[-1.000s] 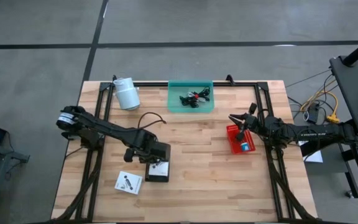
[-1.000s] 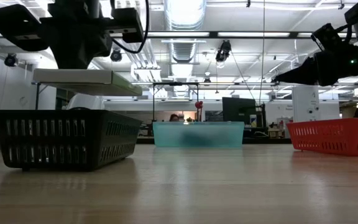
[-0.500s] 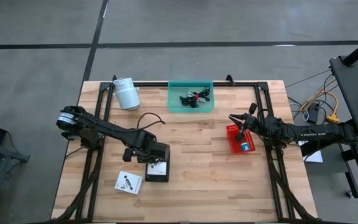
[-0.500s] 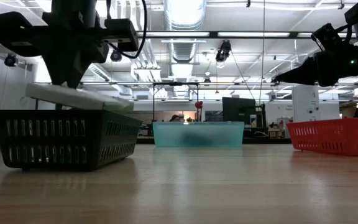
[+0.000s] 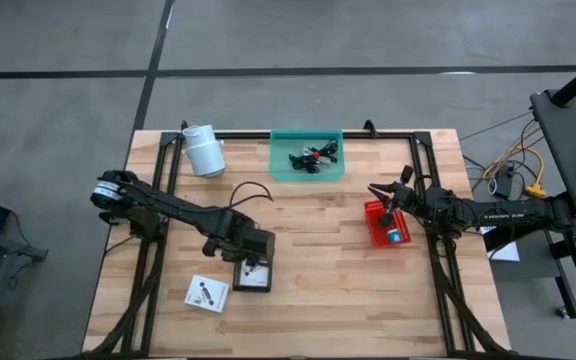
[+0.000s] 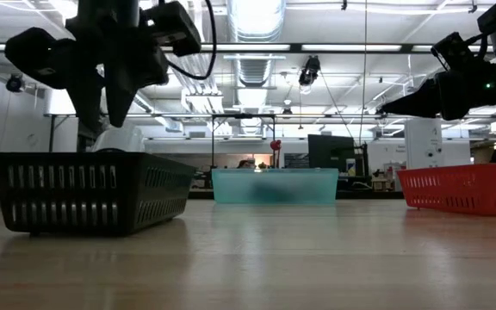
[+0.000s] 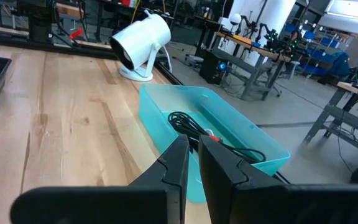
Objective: Pick and place items into bin
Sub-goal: Put the card reader box into the black bin
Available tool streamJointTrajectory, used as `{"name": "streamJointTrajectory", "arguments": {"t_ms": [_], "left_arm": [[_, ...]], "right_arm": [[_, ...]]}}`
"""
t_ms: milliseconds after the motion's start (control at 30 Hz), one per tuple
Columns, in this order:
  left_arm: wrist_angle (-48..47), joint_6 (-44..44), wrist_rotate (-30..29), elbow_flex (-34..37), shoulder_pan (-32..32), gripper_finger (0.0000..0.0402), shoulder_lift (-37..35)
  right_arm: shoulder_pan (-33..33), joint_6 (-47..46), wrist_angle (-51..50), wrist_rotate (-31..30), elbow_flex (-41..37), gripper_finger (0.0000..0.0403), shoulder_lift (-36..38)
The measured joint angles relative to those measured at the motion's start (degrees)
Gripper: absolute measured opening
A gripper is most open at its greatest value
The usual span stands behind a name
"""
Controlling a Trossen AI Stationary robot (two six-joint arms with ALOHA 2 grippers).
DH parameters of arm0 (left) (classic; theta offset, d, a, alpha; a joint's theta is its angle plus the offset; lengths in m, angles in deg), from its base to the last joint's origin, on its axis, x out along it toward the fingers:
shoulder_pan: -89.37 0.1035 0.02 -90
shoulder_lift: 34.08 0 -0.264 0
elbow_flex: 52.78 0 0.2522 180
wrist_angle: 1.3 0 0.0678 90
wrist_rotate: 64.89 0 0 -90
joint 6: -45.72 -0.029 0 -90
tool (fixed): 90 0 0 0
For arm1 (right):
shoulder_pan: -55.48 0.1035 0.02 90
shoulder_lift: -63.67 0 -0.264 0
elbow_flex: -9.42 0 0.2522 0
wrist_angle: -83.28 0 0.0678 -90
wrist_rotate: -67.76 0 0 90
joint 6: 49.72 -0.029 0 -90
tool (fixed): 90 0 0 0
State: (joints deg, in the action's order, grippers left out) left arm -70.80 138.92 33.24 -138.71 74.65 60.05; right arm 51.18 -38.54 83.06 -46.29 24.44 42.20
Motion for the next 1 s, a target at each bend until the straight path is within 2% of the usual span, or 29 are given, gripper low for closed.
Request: {"name": "streamJointTrajectory", "arguments": {"t_ms": [200, 533, 733, 933, 1000], "left_arm": [[0.0, -9.7, 11.7, -0.3, -0.3, 0.0127, -0.2], [0.9, -10.2, 19.4, 0.0, -5.6, 0.0128, -0.2], [7.4, -15.7, 19.0, 0.9, -10.9, 0.0128, -0.2], [12.1, -15.6, 14.7, 1.8, -13.5, 0.0128, -0.1], [12.0, -15.5, 11.2, 1.8, -13.8, 0.0128, -0.1]], "right_arm": [[0.0, 1.0, 0.0, 0.0, 0.0, 0.0027, 0.0], [0.0, 1.2, 0.0, 0.0, 0.0, 0.0027, 0.0], [0.0, 1.3, 0.1, 0.0, 0.0, 0.0027, 0.0], [0.0, 1.5, 0.1, 0.0, 0.0, 0.0027, 0.0], [0.0, 1.8, 0.3, 0.0, 0.0, 0.0027, 0.0]]}}
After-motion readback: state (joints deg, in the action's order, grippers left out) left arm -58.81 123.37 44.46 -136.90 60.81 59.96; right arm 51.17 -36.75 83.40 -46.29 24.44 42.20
